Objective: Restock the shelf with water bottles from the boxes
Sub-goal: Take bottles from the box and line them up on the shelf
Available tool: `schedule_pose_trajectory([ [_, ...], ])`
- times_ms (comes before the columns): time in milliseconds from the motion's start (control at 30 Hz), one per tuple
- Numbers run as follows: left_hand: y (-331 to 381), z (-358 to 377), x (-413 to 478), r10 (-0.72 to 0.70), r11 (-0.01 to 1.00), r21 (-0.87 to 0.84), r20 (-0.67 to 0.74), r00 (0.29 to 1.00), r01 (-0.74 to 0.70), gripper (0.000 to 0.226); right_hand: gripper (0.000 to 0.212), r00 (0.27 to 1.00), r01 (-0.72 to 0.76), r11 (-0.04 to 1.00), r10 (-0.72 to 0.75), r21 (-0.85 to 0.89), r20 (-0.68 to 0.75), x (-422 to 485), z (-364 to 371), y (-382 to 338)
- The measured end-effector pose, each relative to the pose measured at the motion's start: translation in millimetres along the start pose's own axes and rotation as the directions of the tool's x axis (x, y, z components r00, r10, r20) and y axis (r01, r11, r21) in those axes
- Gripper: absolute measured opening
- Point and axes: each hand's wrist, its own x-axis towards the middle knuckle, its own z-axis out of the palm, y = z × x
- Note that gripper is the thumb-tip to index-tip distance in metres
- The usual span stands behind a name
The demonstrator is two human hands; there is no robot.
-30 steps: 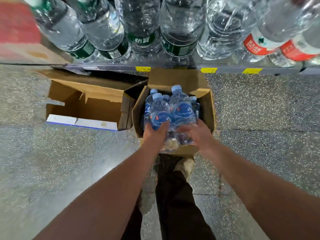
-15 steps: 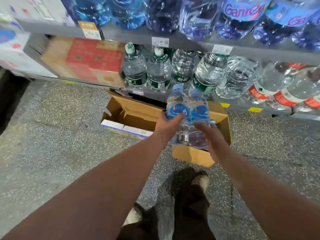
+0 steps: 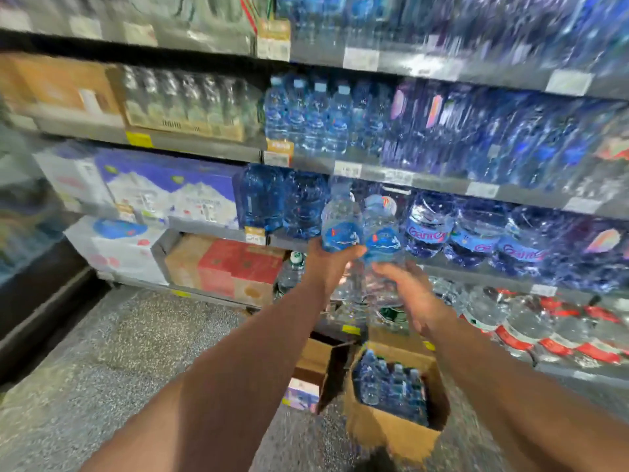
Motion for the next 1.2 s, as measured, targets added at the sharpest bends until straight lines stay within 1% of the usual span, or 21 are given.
schedule_pose_trajectory([
  [33, 12, -5, -4, 0.018, 1.000, -0.003, 0.009, 1.000, -0.018, 0.051, 0.103, 1.000, 0.020, 1.000, -0.020, -0.008, 0.008, -1, 4, -9],
  [67, 23, -9, -9, 0.034, 0.999, -0.010, 0.013, 0.999, -0.033, 0.050, 0.115, 0.999, 0.037, 0.999, -0.037, -0.020, 0.014, -6, 11, -22],
  [100, 33, -14, -13, 0.043, 0.999, -0.015, 0.007, 0.999, -0.043, 0.049, 0.120, 0.999, 0.044, 0.999, -0.044, -0.017, 0.014, -9, 17, -32],
  [200, 56, -26, -21, 0.068, 0.998, 0.001, -0.038, 0.997, -0.068, 0.050, 0.111, 0.997, 0.077, 0.996, -0.077, -0.039, -0.001, -22, 33, -57],
  [300, 73, -35, -22, 0.084, 0.996, -0.004, -0.055, 0.995, -0.085, 0.058, 0.119, 0.995, 0.097, 0.994, -0.095, -0.048, 0.030, -25, 45, -72],
  [367, 81, -40, -20, 0.112, 0.994, 0.005, -0.047, 0.993, -0.112, 0.059, 0.109, 0.996, 0.088, 0.996, -0.088, -0.015, 0.033, -24, 51, -78],
  [400, 85, -42, -20, 0.127, 0.992, 0.006, -0.043, 0.991, -0.127, 0.058, 0.110, 0.995, 0.092, 0.996, -0.092, 0.005, 0.030, -23, 54, -80],
  [500, 94, -44, -11, 0.147, 0.989, -0.010, -0.018, 0.989, -0.148, 0.055, 0.134, 0.995, 0.082, 0.996, -0.084, 0.032, 0.055, -15, 59, -85],
  [533, 97, -44, -7, 0.146, 0.989, -0.009, -0.011, 0.989, -0.146, 0.055, 0.135, 0.994, 0.084, 0.996, -0.087, 0.044, 0.069, -12, 60, -86],
  [633, 101, -39, 16, 0.142, 0.990, 0.027, -0.009, 0.990, -0.142, 0.056, 0.120, 0.997, 0.046, 0.994, -0.052, 0.097, 0.058, 6, 58, -88],
  [667, 103, -36, 25, 0.143, 0.989, 0.039, -0.005, 0.990, -0.143, 0.055, 0.118, 0.997, 0.045, 0.993, -0.051, 0.112, 0.051, 13, 56, -88],
  [800, 105, -17, 66, 0.177, 0.978, 0.109, 0.015, 0.984, -0.178, 0.046, 0.121, 0.999, 0.035, 0.988, -0.039, 0.150, 0.024, 53, 43, -88],
  [833, 106, -12, 78, 0.183, 0.975, 0.127, 0.019, 0.983, -0.183, 0.043, 0.119, 0.999, 0.030, 0.986, -0.032, 0.163, 0.012, 65, 40, -90],
  [933, 106, 4, 119, 0.173, 0.973, 0.149, 0.024, 0.985, -0.175, 0.041, 0.105, 0.999, 0.011, 0.984, -0.005, 0.176, -0.035, 112, 27, -94],
  [1033, 111, 18, 166, 0.160, 0.966, 0.205, 0.012, 0.987, -0.159, 0.037, 0.097, 0.998, 0.012, 0.988, -0.003, 0.155, -0.056, 163, 18, -106],
  [1100, 117, 26, 198, 0.166, 0.953, 0.257, -0.006, 0.986, -0.159, 0.042, 0.096, 0.999, 0.008, 0.993, -0.002, 0.116, -0.049, 193, 14, -119],
  [1200, 129, 35, 237, 0.178, 0.931, 0.325, -0.008, 0.984, -0.166, 0.052, 0.090, 0.995, 0.006, 1.000, -0.006, 0.006, -0.103, 239, 9, -129],
])
